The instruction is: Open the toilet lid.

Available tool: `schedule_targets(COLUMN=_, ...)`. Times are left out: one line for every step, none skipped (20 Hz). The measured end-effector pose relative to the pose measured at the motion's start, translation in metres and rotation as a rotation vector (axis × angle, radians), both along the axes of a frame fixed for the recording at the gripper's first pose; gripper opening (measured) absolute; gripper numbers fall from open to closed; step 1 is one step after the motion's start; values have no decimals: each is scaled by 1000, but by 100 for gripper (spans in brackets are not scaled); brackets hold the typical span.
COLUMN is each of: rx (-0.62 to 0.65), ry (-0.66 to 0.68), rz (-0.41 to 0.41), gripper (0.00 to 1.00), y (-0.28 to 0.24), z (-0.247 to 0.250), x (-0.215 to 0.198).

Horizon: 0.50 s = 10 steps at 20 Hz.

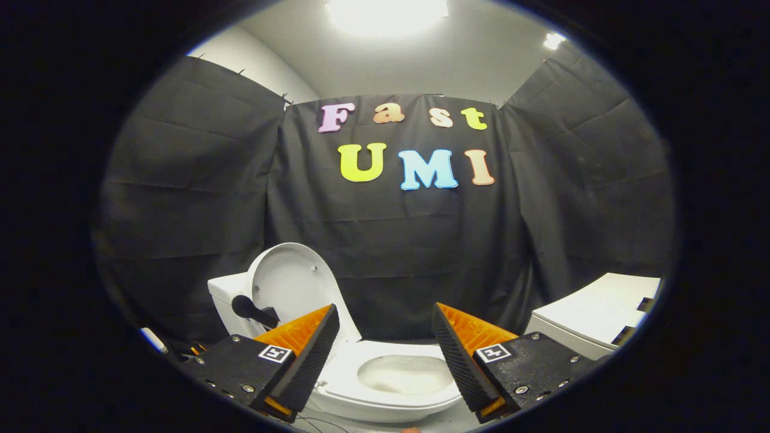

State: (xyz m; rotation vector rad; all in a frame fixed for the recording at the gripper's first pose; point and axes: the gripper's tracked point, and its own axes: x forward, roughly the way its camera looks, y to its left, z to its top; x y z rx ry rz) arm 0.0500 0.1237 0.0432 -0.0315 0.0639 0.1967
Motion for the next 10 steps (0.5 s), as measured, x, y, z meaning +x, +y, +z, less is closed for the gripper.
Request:
schedule_targets(rx=0, ry=-1, rz=-9, gripper=95, y=-7, z=1, x=-2)
schedule_targets(rx=-2, ry=-2, rz=-19, gripper=95, y=-16, z=3, x=-3)
schedule_targets(rx=-4, ry=-4, rz=-28, gripper=95, y=-24, z=4, x=-4)
schedule_targets(rx=-4, ry=-1, rz=-40, gripper=95, y=-32, z=4, x=-5)
schedule_targets(rx=1, ry=1, rz=-50, gripper=95, y=-40, z=2, x=-8)
schedule_targets(rx=7, ry=2, rz=-62, gripper=95, y=-48, z=2, x=-11)
schedule_targets(rx=9, ry=2, rz=-73, gripper=95, y=-57, z=2, x=-13)
schedule_targets(rx=8, ry=1, rz=-84, gripper=95, y=-65, z=3, x=-15)
schedule_targets(rx=5, ry=2, rz=-93, gripper=95, y=-72, z=2, x=-14)
schedule_targets(rx=4, ry=4, rz=-101, gripper=95, y=-78, z=2, x=-16)
